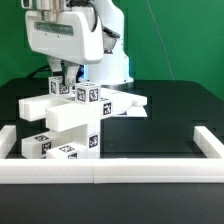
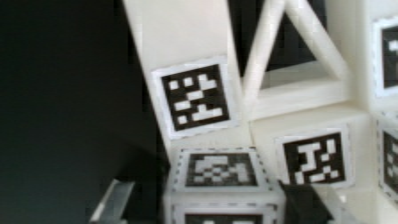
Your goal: Assemble chair
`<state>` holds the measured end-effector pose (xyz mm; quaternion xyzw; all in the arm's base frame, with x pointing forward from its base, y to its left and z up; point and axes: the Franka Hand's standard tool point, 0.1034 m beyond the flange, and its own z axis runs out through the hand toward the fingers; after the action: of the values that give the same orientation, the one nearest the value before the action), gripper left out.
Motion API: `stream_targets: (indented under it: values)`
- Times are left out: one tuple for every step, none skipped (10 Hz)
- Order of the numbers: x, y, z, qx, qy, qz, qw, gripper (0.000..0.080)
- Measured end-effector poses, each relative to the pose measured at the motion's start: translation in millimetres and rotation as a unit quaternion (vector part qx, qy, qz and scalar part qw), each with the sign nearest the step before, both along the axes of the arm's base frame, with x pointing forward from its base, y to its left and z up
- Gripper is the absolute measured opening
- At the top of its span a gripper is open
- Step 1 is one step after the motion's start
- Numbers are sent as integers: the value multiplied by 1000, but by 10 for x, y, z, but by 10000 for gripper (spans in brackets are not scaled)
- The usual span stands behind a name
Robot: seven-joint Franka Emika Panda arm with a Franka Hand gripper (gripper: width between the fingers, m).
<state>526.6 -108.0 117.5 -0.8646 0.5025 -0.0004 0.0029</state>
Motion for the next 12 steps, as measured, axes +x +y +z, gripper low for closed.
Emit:
stream_targets:
  values:
    - [0,1,0,0,0,-16,1000,285]
    - [5,13,0,3,-1,-70,998,285]
    - [7,19,-1,5,-1,-102,995,285]
    - [7,20,-1,5,-1,-114,993,285]
    - [7,20,-1,5,-1,-101,995,331]
    - [7,19,-1,5,-1,-86,996,518]
    - [3,13,-6,4,-1,-82,997,518]
    - [0,9,-10,3,-1,-52,999,628]
    - [1,9,-10,2,-1,14,1000,643]
    - [3,9,-9,2,-2,54,999,648]
    - [2,4,-8,1,-2,98,995,648]
    - [4,-6,-7,0,-3,166,986,649]
